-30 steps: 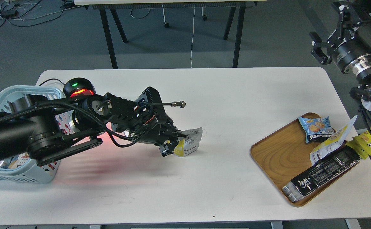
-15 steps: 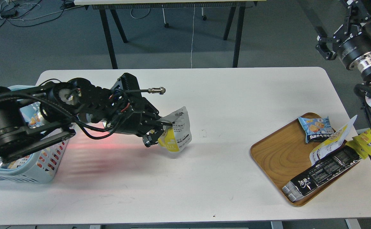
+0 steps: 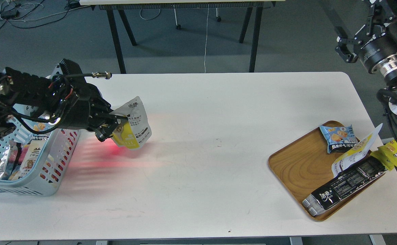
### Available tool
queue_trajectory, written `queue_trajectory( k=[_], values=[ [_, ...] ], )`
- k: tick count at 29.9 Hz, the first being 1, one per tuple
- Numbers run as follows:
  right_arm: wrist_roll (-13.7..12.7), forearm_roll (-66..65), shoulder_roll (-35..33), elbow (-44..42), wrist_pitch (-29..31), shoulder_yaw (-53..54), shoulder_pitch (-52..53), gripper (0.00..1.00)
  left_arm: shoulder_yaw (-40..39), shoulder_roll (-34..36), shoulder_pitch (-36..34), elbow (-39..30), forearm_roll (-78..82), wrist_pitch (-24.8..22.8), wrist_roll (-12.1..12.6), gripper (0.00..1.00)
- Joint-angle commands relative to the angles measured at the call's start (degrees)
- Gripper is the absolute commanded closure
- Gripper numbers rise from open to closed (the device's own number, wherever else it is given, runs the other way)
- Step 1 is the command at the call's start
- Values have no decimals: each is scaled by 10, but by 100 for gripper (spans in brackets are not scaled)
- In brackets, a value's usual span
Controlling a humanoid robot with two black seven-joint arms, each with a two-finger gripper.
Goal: Scan snack and place in basket
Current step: 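Hold the bag with the left gripper in front of the scanner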
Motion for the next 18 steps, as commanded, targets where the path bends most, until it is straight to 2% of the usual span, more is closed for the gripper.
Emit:
queue_trajectory(
  k=[1, 18],
  values=[
    [0, 0, -3, 0, 0, 0, 0, 1, -1, 4, -4, 6, 0, 0, 0, 100],
    [0, 0, -4, 0, 2, 20, -2, 1, -2, 40, -21, -4, 0, 0, 0, 100]
  ],
)
